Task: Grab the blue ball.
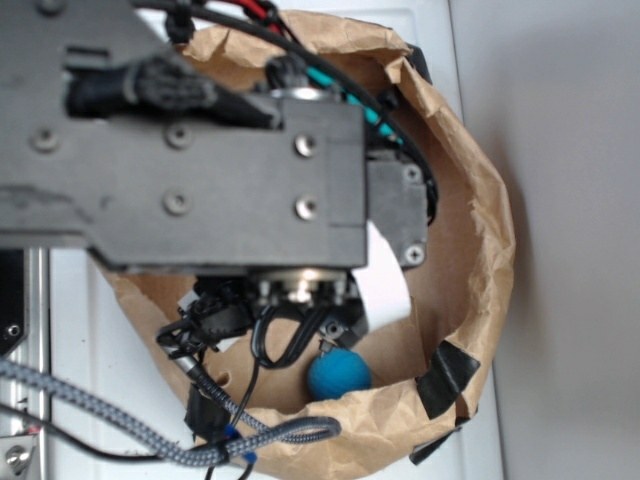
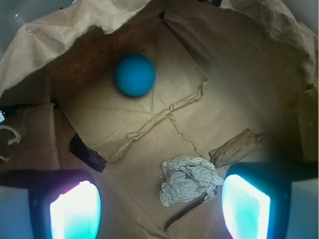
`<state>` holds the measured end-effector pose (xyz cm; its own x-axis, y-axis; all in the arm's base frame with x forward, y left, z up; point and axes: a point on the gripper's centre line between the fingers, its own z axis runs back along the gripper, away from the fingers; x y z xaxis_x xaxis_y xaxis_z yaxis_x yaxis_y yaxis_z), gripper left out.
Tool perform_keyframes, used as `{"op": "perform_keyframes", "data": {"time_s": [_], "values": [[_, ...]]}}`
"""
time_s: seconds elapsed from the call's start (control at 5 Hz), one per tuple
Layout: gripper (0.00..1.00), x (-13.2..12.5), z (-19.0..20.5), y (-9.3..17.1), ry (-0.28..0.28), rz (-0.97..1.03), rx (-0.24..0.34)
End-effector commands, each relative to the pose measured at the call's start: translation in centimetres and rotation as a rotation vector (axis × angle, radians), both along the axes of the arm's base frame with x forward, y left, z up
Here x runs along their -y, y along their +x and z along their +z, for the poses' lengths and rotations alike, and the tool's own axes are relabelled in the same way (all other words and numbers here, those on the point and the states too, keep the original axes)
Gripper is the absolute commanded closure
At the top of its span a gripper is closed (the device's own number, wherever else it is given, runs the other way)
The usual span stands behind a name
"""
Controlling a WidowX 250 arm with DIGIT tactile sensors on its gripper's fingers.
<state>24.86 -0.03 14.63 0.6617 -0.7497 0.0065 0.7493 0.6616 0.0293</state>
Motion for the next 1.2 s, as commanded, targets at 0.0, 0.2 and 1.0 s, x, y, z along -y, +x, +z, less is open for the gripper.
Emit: {"op": "perform_keyframes", "data": {"time_s": [0.0, 0.2, 1.0], "values": [[0.0, 0.8, 0.7, -0.1, 0.005, -0.016, 0.033], [0.0, 0.7, -2.3, 0.9, 0.003, -0.123, 0.006], [0.0, 2.5, -6.7, 3.9, -0.053, -0.222, 0.11]]}}
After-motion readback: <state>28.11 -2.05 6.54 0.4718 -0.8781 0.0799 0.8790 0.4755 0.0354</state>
